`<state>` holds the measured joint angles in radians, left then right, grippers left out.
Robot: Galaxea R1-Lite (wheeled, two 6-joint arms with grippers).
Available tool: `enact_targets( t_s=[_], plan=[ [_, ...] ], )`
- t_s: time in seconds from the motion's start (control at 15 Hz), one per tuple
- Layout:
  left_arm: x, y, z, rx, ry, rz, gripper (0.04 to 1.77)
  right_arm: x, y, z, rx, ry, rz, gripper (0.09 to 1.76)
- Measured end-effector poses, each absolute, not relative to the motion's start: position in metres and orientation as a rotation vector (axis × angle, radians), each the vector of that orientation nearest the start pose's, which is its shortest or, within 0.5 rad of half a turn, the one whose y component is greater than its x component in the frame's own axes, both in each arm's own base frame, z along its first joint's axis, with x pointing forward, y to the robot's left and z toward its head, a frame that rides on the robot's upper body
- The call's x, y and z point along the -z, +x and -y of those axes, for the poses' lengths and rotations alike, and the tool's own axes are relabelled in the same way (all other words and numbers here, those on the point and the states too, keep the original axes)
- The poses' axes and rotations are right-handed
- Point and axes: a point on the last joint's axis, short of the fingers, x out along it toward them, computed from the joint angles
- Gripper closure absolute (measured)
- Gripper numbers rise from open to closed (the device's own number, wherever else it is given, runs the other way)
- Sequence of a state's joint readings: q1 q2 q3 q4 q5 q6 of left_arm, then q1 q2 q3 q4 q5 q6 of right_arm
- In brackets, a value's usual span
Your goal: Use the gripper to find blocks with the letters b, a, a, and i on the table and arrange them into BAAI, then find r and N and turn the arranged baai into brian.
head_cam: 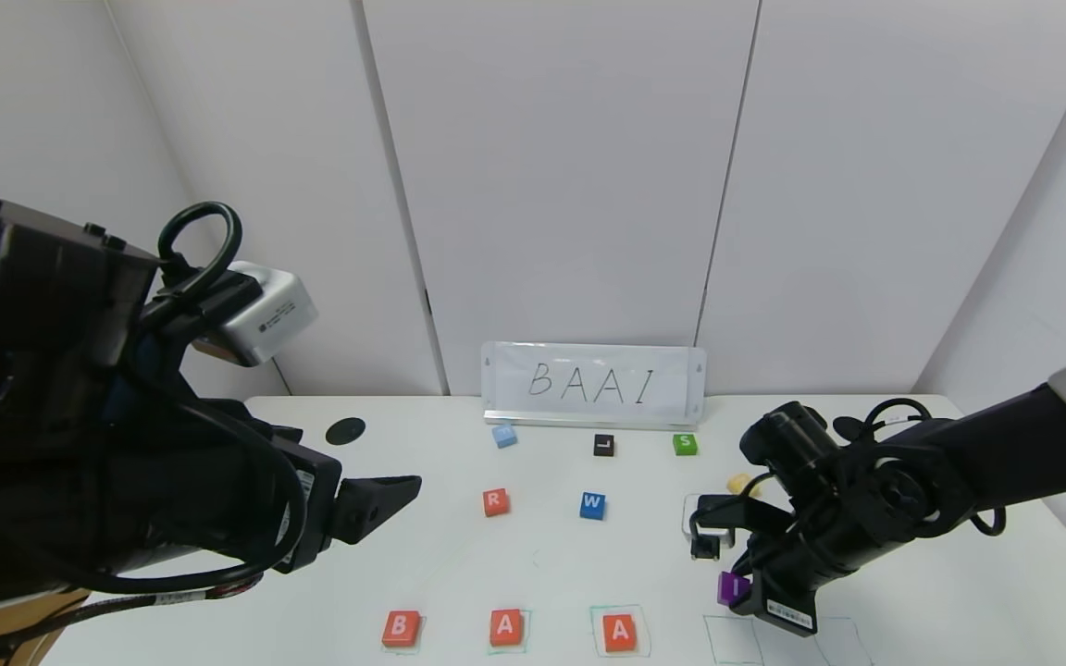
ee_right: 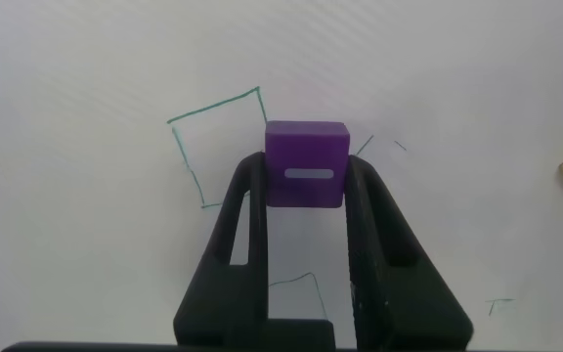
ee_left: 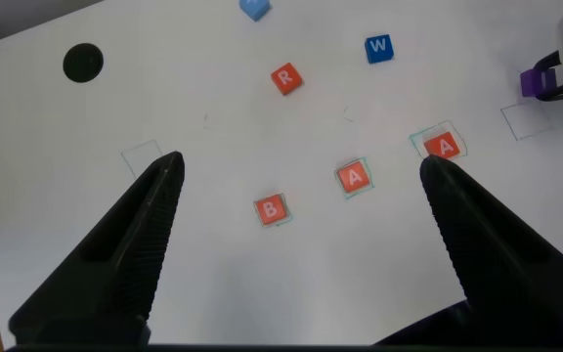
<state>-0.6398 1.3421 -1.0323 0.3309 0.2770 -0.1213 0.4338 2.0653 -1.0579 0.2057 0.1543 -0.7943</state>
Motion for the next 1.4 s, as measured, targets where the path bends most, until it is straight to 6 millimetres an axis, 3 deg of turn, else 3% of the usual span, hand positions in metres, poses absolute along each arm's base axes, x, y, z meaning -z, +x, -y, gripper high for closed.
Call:
enact_targets(
  t_s=[0.73,1.4],
  plan=[
    [-0.247,0.166,0.116,0.302,0.196,-0.6,0.09,-0.054,0.289,-0.157,-1.188,-1.08,-0.886,1.32],
    [-0.244,0.167,0.116,0.306,0.216,-0.608,0.09,-0.04,0.288,-0.157,-1.191,-1.064,-0.942,1.32]
  ],
)
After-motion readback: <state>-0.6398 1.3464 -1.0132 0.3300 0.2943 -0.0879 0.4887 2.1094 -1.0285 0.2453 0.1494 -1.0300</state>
